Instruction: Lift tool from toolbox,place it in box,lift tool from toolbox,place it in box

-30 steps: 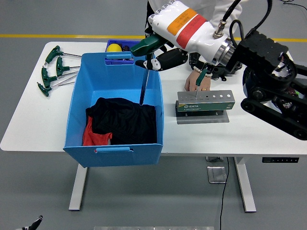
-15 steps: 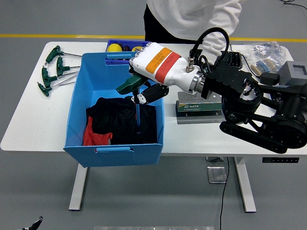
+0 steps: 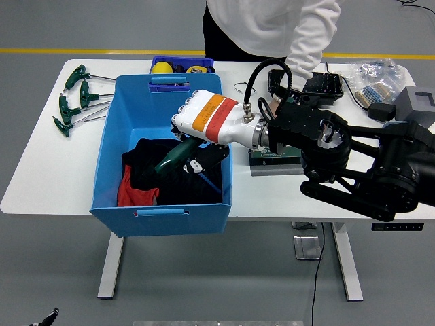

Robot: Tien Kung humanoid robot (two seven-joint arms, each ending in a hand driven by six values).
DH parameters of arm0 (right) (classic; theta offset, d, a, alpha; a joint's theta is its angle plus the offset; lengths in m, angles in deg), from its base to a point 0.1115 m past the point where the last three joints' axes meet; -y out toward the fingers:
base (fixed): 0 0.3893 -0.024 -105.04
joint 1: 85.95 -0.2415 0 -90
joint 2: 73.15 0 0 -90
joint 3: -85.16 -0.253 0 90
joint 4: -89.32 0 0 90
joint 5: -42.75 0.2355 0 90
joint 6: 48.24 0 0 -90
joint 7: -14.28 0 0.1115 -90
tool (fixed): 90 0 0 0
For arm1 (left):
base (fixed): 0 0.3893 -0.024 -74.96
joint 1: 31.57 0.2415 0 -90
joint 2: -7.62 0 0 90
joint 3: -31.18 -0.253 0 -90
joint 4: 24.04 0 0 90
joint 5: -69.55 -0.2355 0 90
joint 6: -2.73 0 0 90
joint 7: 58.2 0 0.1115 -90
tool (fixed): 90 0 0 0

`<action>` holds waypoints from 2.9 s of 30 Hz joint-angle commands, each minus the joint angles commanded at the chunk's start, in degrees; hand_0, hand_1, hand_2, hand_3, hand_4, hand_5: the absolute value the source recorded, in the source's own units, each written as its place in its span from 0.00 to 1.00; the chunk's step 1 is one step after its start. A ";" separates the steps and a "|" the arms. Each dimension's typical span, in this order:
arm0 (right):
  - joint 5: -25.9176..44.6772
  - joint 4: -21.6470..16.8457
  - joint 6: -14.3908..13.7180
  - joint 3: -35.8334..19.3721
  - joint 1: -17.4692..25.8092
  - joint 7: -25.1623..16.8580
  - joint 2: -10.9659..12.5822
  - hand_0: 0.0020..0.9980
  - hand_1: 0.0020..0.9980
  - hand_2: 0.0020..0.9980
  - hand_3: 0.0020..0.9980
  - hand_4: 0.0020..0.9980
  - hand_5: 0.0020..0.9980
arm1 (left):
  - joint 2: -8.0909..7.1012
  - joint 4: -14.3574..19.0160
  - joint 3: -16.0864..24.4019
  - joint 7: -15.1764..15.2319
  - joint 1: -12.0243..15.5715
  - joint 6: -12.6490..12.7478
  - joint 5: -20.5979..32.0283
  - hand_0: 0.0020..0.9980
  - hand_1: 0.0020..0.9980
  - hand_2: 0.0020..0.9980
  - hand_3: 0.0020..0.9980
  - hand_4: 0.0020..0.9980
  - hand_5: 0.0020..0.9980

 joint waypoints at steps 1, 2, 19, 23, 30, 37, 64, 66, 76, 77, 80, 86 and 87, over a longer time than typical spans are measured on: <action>0.00 0.18 0.34 -0.24 0.17 -0.50 -0.14 0.32 0.31 0.43 0.44 0.92 0.56 | -0.01 -0.01 0.01 0.00 0.00 0.01 -0.06 0.76 0.68 0.74 0.72 0.77 0.71; 0.05 0.31 0.46 -0.46 0.41 -0.85 -0.24 0.52 0.54 0.60 0.51 0.97 0.57 | -0.01 -0.02 -0.02 0.02 -0.02 0.02 -0.03 0.76 0.68 0.74 0.72 0.77 0.71; 0.73 2.36 0.14 -2.75 0.98 -1.47 -0.38 0.63 0.61 0.67 0.55 0.97 0.56 | -0.08 -0.06 0.15 0.00 -0.19 0.12 -0.37 0.76 0.67 0.73 0.72 0.77 0.71; -1.41 4.81 -0.62 -4.06 0.82 -1.88 -0.14 0.63 0.62 0.67 0.54 0.96 0.56 | -0.12 -0.07 0.06 0.02 -0.28 0.14 -0.33 0.75 0.67 0.73 0.72 0.77 0.71; -5.17 12.74 -3.48 -5.34 -0.34 -3.10 -0.76 0.62 0.62 0.67 0.55 0.99 0.58 | -0.21 -0.11 0.09 0.06 -0.40 0.25 -0.35 0.75 0.67 0.73 0.72 0.77 0.71; -1.32 26.13 -6.20 -2.52 -1.66 -8.63 -3.70 0.61 0.59 0.64 0.48 1.00 0.59 | -0.05 -0.06 0.42 -0.12 -0.81 0.41 -0.94 0.75 0.67 0.73 0.72 0.77 0.71; 8.80 48.91 -6.80 9.42 0.62 -19.98 -4.72 0.63 0.53 0.58 0.45 1.00 0.59 | 0.35 0.12 1.35 -0.64 -2.52 0.57 -2.77 0.74 0.66 0.73 0.72 0.77 0.71; 8.26 48.62 -6.77 9.01 0.76 -21.47 -4.27 0.63 0.53 0.58 0.45 1.00 0.59 | 0.41 0.14 1.54 -0.75 -2.58 0.57 -3.10 0.74 0.66 0.73 0.72 0.77 0.71; 4.37 49.29 -6.08 7.10 1.18 -24.63 -3.52 0.61 0.52 0.58 0.45 1.00 0.60 | 0.64 0.26 1.66 -0.81 -3.18 0.55 -3.33 0.74 0.66 0.73 0.71 0.76 0.71; 3.89 49.26 -6.07 6.89 1.18 -24.86 -3.50 0.61 0.52 0.58 0.45 1.00 0.60 | 0.65 0.26 1.68 -0.80 -3.24 0.56 -3.34 0.74 0.66 0.73 0.71 0.76 0.71; 2.89 49.12 -6.06 6.57 1.10 -25.20 -3.51 0.61 0.52 0.58 0.45 1.00 0.60 | 0.68 0.26 1.77 -0.81 -3.33 0.56 -3.47 0.74 0.66 0.73 0.71 0.77 0.71; 0.95 48.86 -5.45 6.17 0.78 -25.09 -3.51 0.61 0.52 0.57 0.44 1.00 0.60 | 0.68 0.26 1.82 -0.80 -3.49 0.52 -3.57 0.74 0.66 0.73 0.71 0.76 0.71; 0.55 48.86 -5.21 6.06 0.73 -25.02 -3.48 0.61 0.52 0.57 0.44 1.00 0.60 | 0.68 0.26 1.80 -0.79 -3.53 0.51 -3.55 0.74 0.66 0.73 0.71 0.76 0.71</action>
